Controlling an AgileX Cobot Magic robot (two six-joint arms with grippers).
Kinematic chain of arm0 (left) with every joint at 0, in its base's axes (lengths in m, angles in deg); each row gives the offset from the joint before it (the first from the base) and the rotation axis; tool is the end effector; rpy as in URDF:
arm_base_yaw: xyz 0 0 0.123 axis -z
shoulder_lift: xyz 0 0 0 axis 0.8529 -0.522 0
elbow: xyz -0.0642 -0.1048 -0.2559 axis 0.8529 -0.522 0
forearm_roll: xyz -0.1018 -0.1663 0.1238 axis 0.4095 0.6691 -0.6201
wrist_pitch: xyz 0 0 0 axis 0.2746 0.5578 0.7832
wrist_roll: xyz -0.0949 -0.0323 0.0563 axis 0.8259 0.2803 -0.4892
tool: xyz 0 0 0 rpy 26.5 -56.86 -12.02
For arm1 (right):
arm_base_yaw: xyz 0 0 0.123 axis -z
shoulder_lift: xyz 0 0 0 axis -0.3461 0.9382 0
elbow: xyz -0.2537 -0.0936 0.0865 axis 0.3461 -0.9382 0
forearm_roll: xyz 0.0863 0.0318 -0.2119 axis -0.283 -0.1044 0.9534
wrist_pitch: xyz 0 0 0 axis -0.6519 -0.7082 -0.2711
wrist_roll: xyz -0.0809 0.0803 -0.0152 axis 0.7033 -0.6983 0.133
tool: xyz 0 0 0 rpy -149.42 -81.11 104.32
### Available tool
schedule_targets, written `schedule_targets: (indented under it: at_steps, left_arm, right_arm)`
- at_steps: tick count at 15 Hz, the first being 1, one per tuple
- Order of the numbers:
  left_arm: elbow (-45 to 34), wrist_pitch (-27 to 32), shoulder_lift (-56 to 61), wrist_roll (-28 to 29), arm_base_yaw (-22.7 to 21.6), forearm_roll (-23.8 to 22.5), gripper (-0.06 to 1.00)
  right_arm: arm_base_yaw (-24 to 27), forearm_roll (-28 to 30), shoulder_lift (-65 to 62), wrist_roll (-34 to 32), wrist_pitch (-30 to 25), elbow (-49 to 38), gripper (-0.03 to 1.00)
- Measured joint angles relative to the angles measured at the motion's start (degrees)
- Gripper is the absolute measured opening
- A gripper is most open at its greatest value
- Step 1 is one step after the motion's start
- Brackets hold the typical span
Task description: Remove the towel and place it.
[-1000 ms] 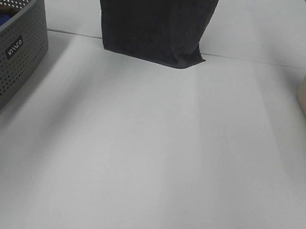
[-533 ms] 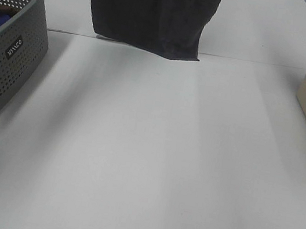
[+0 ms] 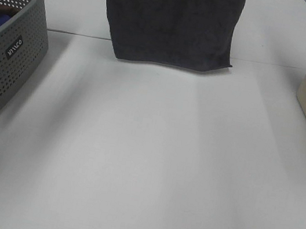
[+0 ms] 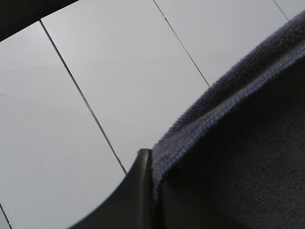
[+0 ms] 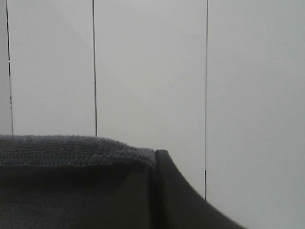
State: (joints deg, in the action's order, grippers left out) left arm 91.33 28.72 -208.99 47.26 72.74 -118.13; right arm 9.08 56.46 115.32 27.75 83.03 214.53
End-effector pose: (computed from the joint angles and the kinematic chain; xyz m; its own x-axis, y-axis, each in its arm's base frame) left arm 0.5150 -0.1359 0.4573 0.5439 0.4035 -0.7357 0.0002 0.8767 0.4810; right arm 0.4867 0.0979 0.4942 0.3334 0.0682 -0.9403 -0.2090 0.9779 -0.0032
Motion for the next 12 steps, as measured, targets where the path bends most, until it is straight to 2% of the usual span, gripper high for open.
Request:
schedule_targets:
  at_steps: [7,10,12]
  left_arm:
    - [0.00,-2.06,-0.52,-0.17,-1.26,-0.17,0.00]
    - [0.00,-0.34,-0.52,-0.17,-1.38,-0.17,0.00]
    - [0.00,9.11,-0.17,-0.17,-0.52,0.29,0.00]
  right_arm:
    - [-0.11,-1.66,0.97,0.00,-0.46,0.00,0.01]
    - [-0.11,-2.23,0.97,0.00,-6.36,0.00,0.01]
    - [-0.11,-3.27,0.80,0.00,-14.67,0.00,0.01]
